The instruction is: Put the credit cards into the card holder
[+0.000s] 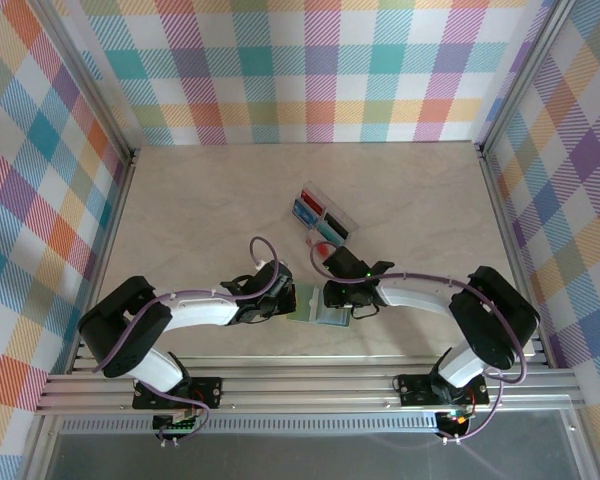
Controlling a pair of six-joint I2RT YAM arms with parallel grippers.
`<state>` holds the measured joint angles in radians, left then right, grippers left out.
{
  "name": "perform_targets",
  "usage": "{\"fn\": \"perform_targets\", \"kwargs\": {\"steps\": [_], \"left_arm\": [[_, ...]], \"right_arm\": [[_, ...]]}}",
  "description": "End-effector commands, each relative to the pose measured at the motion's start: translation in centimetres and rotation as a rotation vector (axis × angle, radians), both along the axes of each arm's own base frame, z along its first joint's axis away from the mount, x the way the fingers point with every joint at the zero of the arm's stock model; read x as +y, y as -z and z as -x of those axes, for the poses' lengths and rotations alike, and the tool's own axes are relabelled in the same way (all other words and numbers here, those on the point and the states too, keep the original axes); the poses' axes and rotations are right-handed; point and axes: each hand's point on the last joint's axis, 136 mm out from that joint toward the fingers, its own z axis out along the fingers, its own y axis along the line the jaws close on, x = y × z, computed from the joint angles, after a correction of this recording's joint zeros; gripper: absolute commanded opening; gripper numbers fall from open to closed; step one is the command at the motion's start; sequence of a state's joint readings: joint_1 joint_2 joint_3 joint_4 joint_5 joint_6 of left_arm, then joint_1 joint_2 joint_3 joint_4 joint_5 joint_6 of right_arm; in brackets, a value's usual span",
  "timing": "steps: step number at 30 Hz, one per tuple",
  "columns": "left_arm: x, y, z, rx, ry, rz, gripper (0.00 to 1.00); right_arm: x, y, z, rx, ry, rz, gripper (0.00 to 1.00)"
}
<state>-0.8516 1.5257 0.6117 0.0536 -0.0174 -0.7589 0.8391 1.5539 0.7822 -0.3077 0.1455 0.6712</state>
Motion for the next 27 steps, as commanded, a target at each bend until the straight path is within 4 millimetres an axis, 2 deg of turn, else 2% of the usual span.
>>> {"fn": "perform_targets", "kwargs": {"steps": [1,4,6,8,13,17,22,27], "left_arm": [[2.4,2.9,2.4,0.086,0.000,-0.111,0.04],[2.4,3.1,2.4,0.089,0.001,-0.111,0.03],[2.5,3.2,2.5,0.090,0.001,-0.111,0.03],[2.6,3.3,2.5,0.090,-0.001,-0.114,0.03],[2.7,3.6,2.7,0.095,-0.009,-0.108,0.03],[2.9,3.7,2.8,0.097,-0.016,-0.106,0.03],[3.0,3.6,2.9,0.095,-0.022,-0.102,0.03],[3.2,3.6,2.8,0.093,-0.031,-0.103,0.03]], "right_arm": [[-1.1,2.0,1.1,0.051,0.012,0.071,0.38],[-0.8,2.0,1.2,0.046,0.007,0.057,0.31],[-0.3,1.6,1.1,0.037,-0.005,0.034,0.22],[0.3,1.0,1.0,0.026,-0.023,-0.002,0.13],[2.5,-0.4,1.1,0.027,-0.082,-0.097,0.00],[4.6,-1.2,1.6,0.058,-0.142,-0.190,0.00],[6.4,-1.1,2.0,0.091,-0.185,-0.238,0.00],[7.4,-1.5,2.5,0.106,-0.214,-0.278,0.13]]}}
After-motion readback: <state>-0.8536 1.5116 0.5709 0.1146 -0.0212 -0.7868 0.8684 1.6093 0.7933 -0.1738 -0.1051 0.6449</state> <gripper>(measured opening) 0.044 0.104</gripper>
